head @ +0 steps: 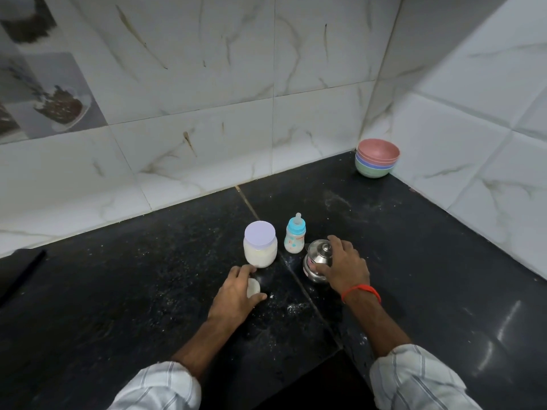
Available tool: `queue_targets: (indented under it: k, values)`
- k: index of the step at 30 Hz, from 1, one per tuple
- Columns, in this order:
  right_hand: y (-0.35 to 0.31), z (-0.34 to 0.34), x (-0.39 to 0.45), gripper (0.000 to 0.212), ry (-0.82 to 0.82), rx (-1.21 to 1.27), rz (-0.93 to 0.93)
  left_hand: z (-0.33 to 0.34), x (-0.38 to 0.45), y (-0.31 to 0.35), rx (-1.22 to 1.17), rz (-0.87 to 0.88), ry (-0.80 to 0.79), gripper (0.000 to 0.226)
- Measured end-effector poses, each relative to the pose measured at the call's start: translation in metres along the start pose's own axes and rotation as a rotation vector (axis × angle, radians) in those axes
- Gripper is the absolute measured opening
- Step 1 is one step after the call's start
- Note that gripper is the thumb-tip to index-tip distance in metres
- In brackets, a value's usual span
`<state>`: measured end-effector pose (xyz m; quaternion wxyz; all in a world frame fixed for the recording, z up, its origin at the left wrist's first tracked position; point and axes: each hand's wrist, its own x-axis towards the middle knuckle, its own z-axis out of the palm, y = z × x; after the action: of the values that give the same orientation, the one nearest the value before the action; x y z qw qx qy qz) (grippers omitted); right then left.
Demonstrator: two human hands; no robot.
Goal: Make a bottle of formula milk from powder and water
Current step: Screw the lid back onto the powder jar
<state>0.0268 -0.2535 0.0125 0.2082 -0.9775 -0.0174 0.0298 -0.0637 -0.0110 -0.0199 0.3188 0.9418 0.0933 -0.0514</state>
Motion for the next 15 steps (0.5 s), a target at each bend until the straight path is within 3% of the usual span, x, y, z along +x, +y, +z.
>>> queue_targets:
  k: [6, 15]
  values:
    - [-0.001, 0.003, -0.002, 0.079, 0.021, 0.000, 0.008, 0.018, 0.020, 0.028, 0.005, 0.115, 0.031, 0.048]
    - [0.002, 0.009, -0.010, 0.084, 0.015, -0.040, 0.009, 0.026, 0.007, 0.027, 0.306, 0.169, 0.135, 0.074]
